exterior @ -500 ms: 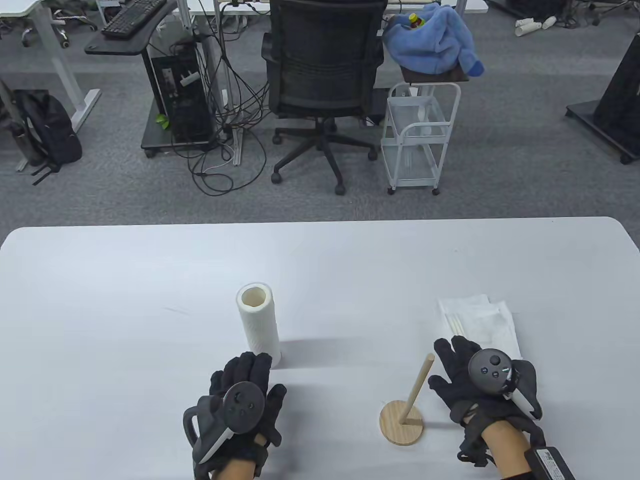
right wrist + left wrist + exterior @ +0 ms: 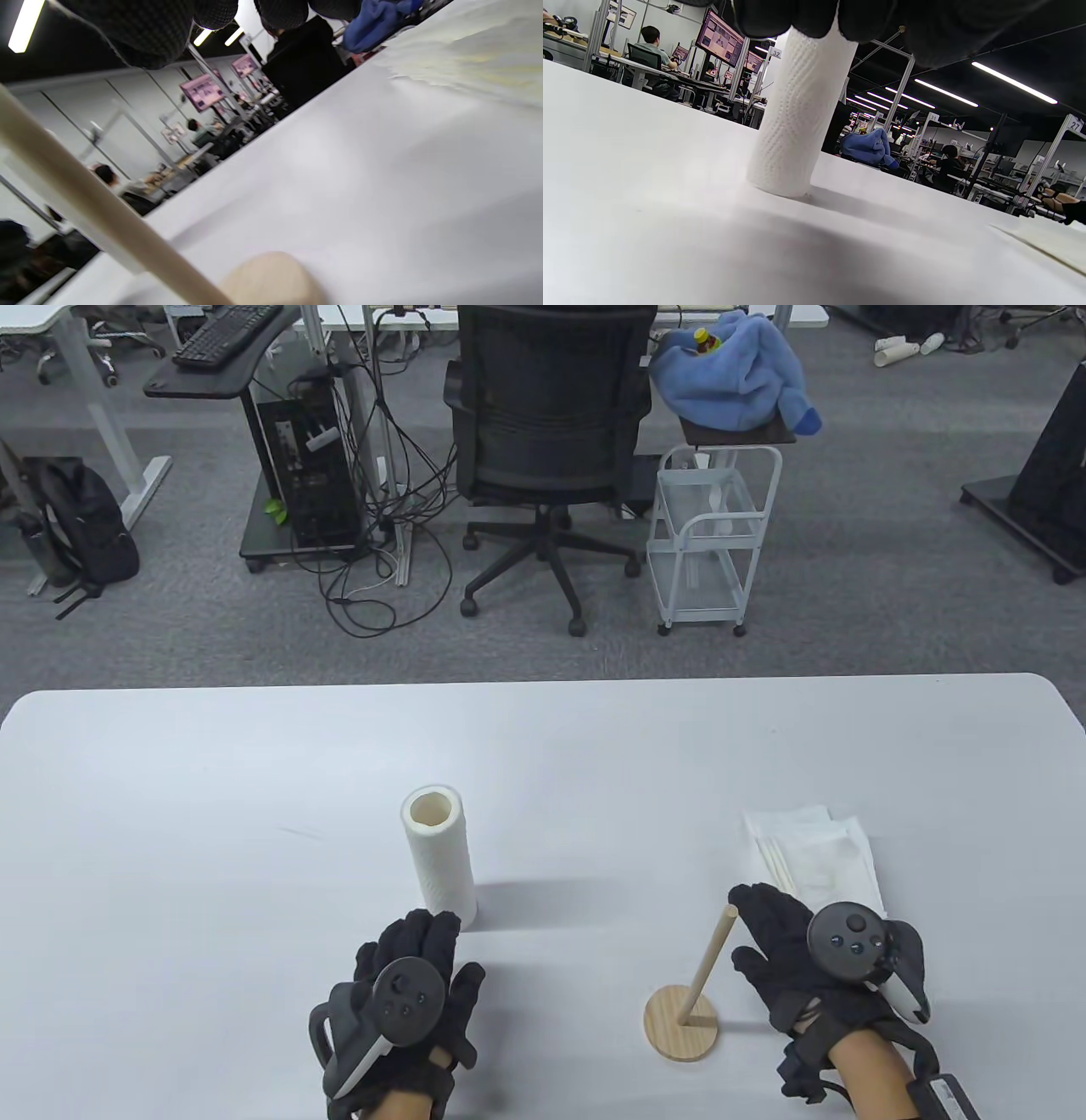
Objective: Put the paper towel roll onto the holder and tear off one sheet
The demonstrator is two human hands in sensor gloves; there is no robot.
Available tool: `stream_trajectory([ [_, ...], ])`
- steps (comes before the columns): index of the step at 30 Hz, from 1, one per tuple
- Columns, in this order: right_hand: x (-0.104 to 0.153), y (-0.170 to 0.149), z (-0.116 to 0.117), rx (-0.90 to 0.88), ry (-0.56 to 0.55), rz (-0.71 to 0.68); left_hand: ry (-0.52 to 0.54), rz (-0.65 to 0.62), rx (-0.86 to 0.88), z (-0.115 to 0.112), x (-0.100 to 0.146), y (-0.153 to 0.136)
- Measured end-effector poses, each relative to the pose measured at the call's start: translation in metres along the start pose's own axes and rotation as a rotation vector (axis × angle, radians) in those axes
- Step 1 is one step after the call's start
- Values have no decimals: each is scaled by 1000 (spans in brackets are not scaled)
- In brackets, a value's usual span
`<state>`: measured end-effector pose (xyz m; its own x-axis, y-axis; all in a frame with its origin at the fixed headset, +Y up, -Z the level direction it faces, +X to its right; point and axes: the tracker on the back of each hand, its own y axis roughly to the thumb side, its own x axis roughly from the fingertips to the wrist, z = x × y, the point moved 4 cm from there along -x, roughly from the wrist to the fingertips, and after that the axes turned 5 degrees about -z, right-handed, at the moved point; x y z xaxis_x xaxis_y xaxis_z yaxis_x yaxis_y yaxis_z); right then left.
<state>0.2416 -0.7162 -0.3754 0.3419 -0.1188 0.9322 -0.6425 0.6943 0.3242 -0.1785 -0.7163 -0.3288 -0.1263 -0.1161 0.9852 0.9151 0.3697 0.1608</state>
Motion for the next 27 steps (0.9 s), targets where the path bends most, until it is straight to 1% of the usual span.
stream_trajectory([
  [3,3,11,-9,-224,-52,-133,11,-4,34,1,-2,-1],
  [5,7,17,-17,-374,-135,-209,15,-5,46,1,-3,-1],
  [6,8,20,-21,-429,-177,-251,15,-6,57,1,-3,-1],
  [8,10,26,-22,-483,-195,-312,23,-5,71,2,-3,-1],
  [9,10,30,-21,-485,-182,-327,29,-5,72,3,-3,-2],
  [12,9,39,-8,-353,-108,-333,37,-4,86,4,-2,-2],
  [14,7,43,0,-295,-76,-322,39,-4,90,5,-1,-3],
  [20,6,51,11,-182,-64,-325,30,-3,107,4,-1,-2],
  [25,6,57,11,-139,-94,-348,30,4,125,4,-1,-3],
  [27,6,59,11,-134,-90,-362,31,11,132,4,-1,-4],
])
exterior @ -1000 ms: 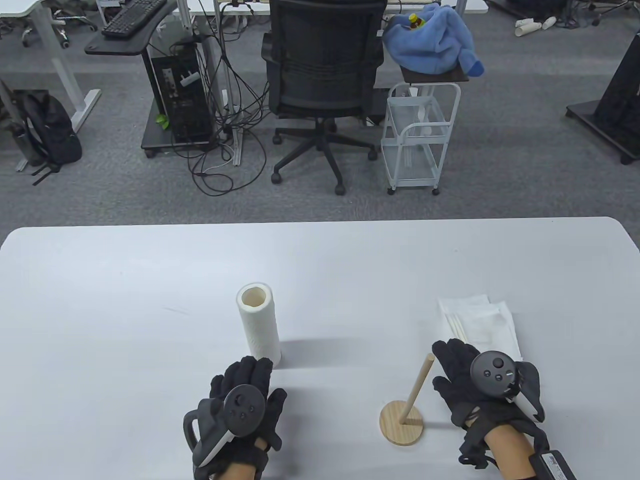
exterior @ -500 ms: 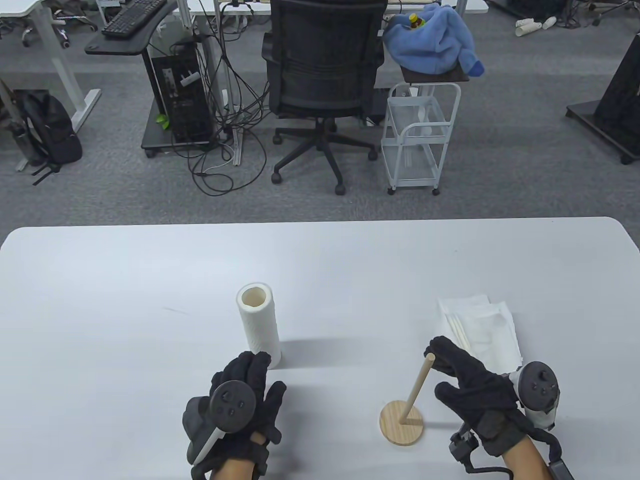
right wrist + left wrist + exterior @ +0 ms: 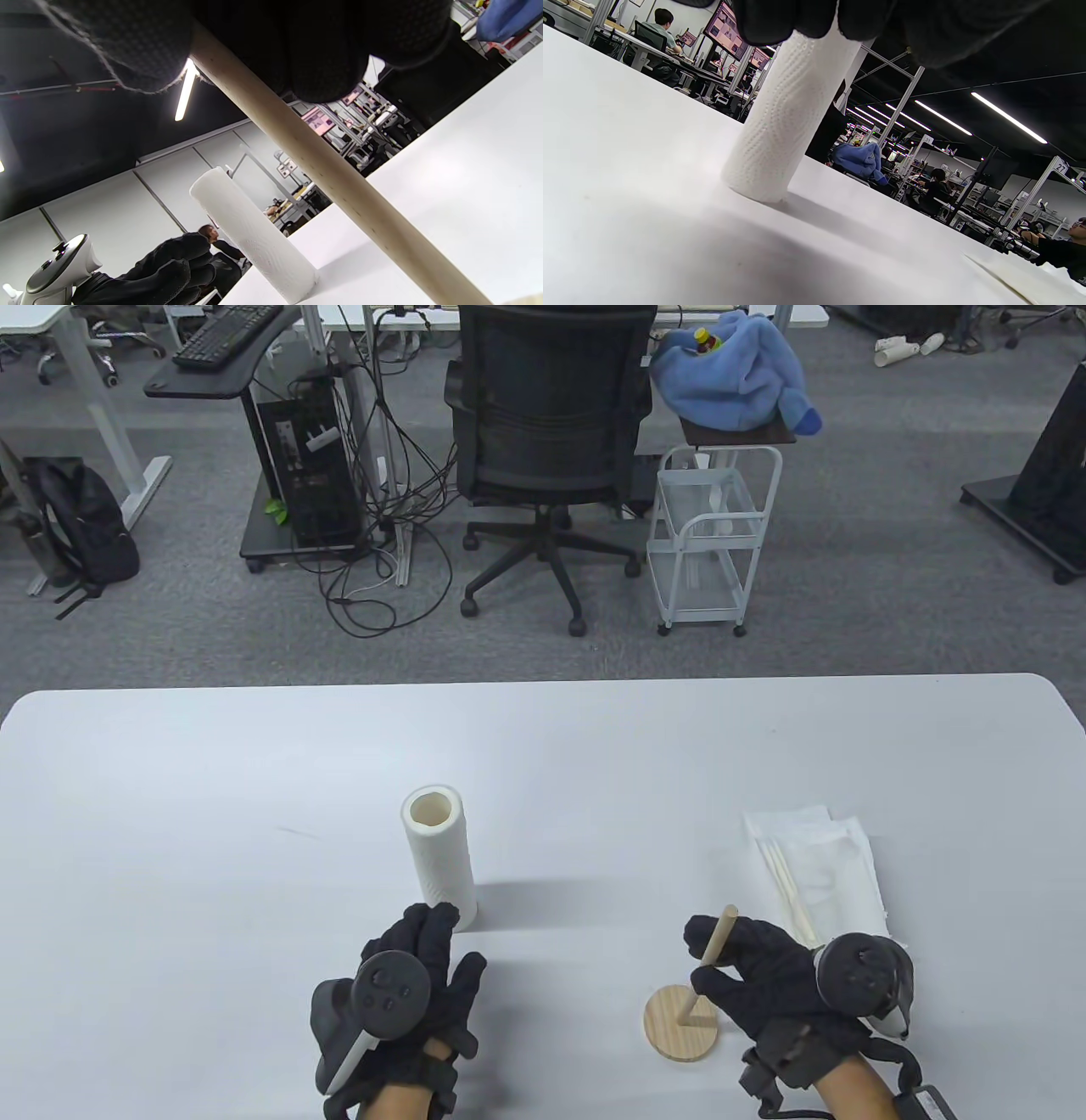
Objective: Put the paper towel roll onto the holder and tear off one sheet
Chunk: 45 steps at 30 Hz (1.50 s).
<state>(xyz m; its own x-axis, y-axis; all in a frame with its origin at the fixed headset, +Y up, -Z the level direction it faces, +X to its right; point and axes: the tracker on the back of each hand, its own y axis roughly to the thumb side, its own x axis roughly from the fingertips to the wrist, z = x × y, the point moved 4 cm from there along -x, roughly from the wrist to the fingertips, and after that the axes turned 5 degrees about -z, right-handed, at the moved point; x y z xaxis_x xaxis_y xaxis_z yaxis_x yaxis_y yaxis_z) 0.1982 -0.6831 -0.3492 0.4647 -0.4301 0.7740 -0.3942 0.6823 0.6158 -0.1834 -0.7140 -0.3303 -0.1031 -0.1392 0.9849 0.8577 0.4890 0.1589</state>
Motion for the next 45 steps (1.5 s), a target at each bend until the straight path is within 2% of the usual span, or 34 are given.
stream_trajectory([
  [5,-6,6,0,13,-18,-39,-4,10,12,0,-2,-2],
  [12,-37,8,-4,72,-65,-36,-24,23,42,-4,-8,-4],
  [21,-84,-2,12,40,-60,25,-18,42,67,-4,-5,-6],
  [28,-109,-13,31,74,-75,61,-34,49,89,-6,-4,-7],
  [30,-114,-18,37,76,-50,81,-31,50,92,-7,-4,-8],
  [37,-121,-39,44,24,-107,165,-55,98,135,-13,-5,-17],
  [45,-123,-41,46,30,-128,180,-57,92,138,-14,-4,-17],
])
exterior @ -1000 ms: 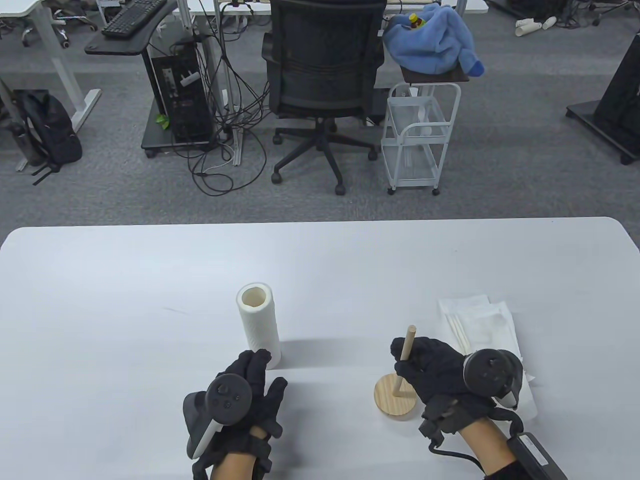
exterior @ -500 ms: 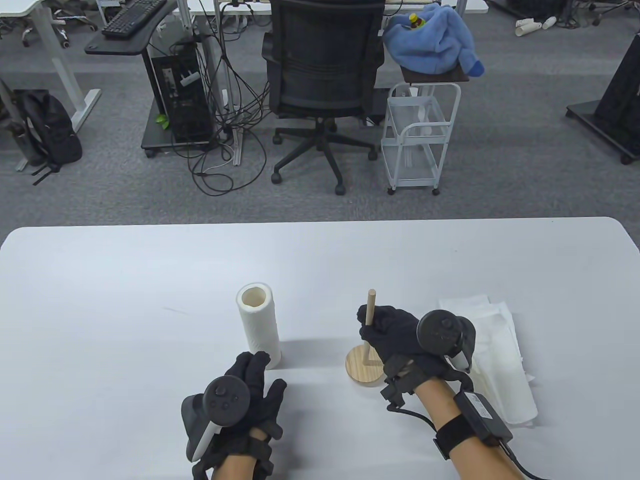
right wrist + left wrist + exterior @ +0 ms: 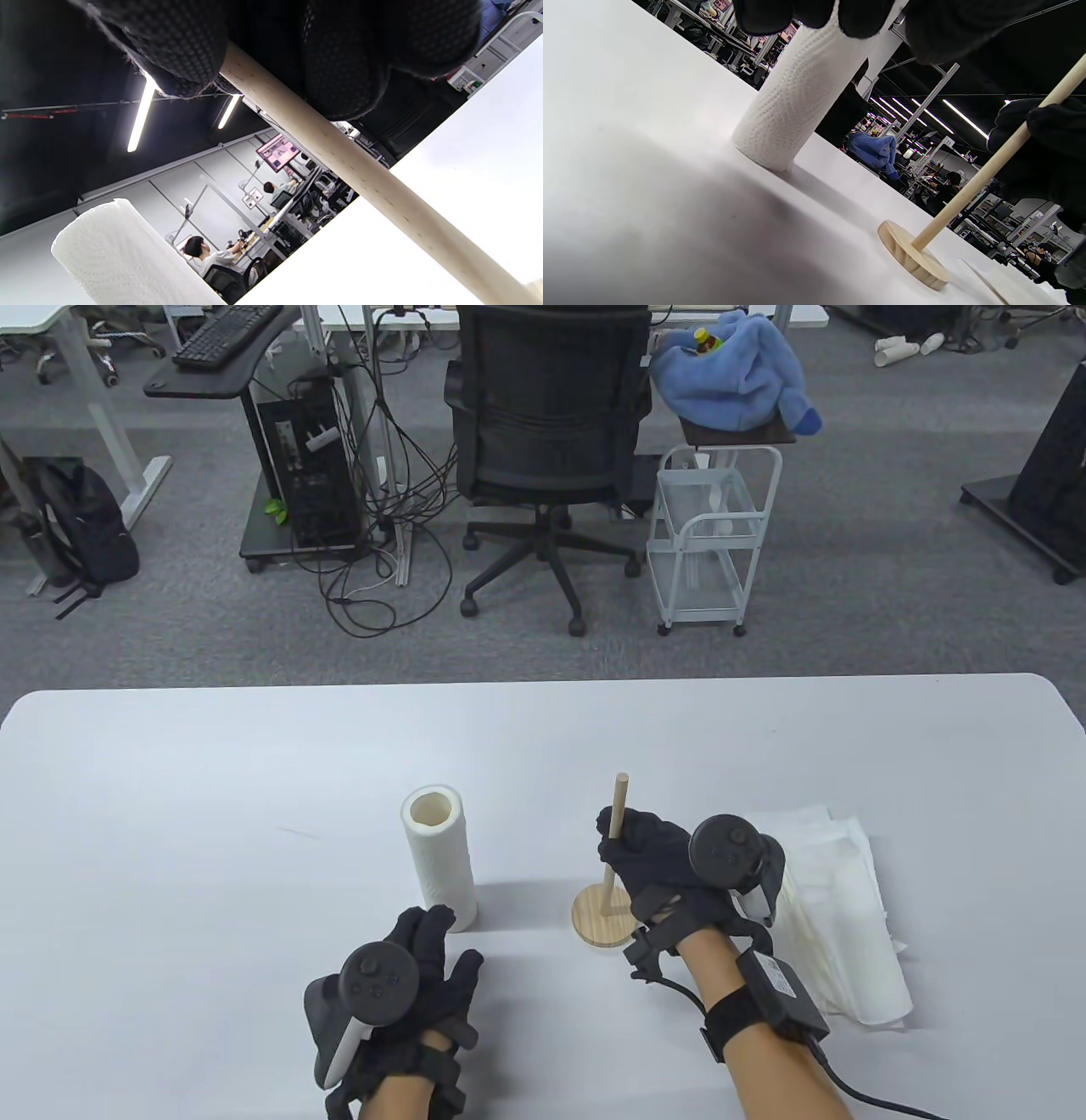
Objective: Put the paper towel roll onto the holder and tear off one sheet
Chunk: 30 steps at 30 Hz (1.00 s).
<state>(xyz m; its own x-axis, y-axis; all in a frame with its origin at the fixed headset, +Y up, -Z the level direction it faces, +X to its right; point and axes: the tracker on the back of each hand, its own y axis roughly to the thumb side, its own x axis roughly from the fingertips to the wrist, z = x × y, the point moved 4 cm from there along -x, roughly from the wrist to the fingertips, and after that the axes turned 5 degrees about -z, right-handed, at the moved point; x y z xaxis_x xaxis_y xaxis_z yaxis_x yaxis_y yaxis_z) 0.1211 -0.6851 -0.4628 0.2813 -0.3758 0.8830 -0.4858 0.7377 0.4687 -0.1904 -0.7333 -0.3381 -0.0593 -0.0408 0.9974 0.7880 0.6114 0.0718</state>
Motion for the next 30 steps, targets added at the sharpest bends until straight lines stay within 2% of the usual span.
stream_trajectory([
  [6,1,0,0,1,7,9,-2,0,0,0,0,0],
  [9,3,1,0,63,44,1,-14,-1,-8,-2,-1,0],
  [15,17,-1,-18,193,97,-11,-54,1,-50,-8,-3,1],
  [23,57,-8,-52,225,149,14,-68,8,-59,-10,-2,1],
  [30,102,-20,-75,404,162,123,-26,53,-63,-4,1,-3],
])
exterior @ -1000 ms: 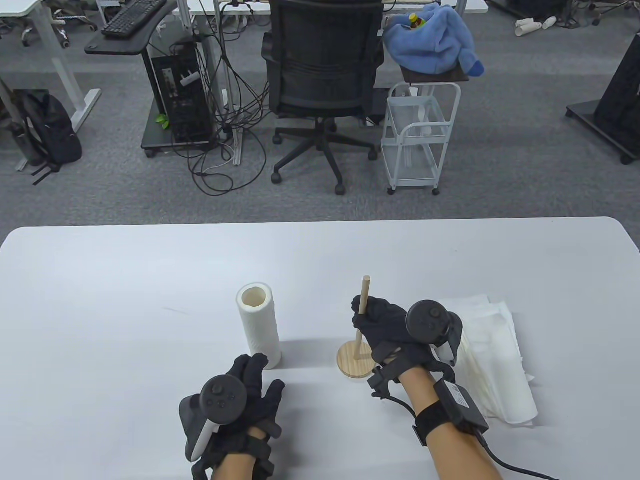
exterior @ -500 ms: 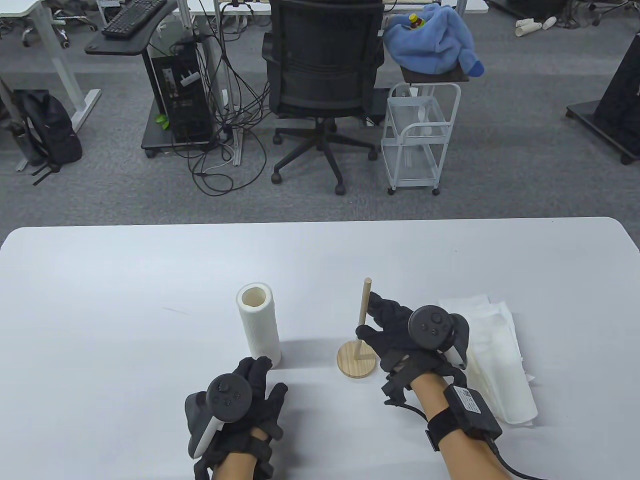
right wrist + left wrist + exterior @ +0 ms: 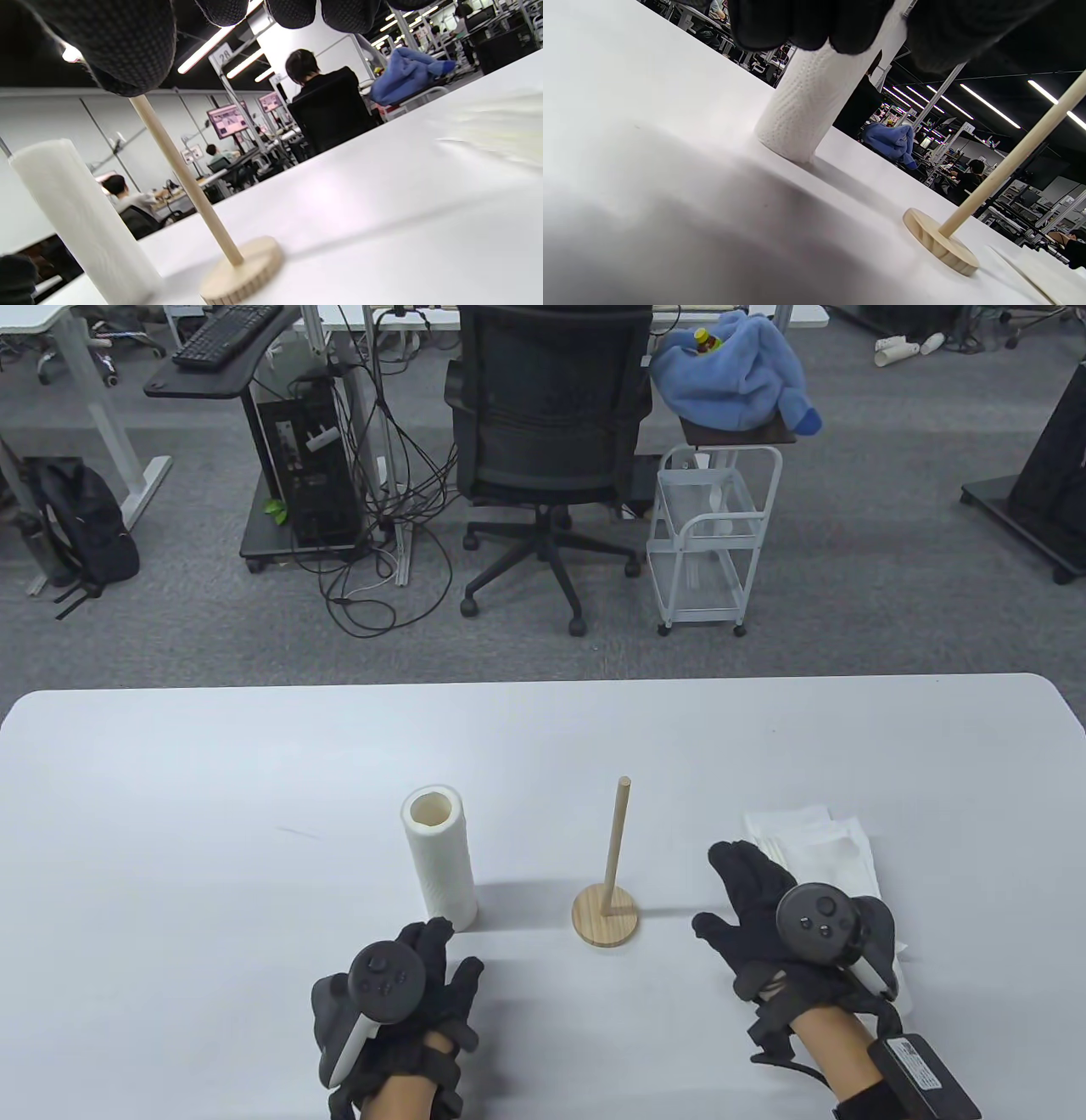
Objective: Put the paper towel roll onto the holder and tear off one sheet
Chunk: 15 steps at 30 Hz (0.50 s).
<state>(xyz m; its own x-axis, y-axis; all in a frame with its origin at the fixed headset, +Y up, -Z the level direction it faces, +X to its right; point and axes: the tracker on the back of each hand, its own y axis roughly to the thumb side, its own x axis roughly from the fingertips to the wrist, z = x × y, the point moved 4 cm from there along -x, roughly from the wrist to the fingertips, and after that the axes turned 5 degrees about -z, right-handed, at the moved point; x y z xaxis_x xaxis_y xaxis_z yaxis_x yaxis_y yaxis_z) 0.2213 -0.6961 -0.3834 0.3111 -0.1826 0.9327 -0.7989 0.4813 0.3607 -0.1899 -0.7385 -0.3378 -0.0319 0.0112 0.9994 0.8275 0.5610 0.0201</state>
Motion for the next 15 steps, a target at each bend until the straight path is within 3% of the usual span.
stream_trajectory([
  [3,14,-10,5,31,25,6,20,-9,-9,3,2,2],
  [6,22,-19,9,39,-54,-55,48,-25,-1,8,6,7],
  [8,23,-26,13,22,-2,-1,75,-41,-16,12,9,11],
  [11,24,-26,20,19,22,6,167,-49,-62,28,12,18],
  [13,25,-28,24,-12,44,28,303,-46,-109,50,16,29],
  [15,26,-29,24,-56,42,35,363,-30,-169,67,16,43],
])
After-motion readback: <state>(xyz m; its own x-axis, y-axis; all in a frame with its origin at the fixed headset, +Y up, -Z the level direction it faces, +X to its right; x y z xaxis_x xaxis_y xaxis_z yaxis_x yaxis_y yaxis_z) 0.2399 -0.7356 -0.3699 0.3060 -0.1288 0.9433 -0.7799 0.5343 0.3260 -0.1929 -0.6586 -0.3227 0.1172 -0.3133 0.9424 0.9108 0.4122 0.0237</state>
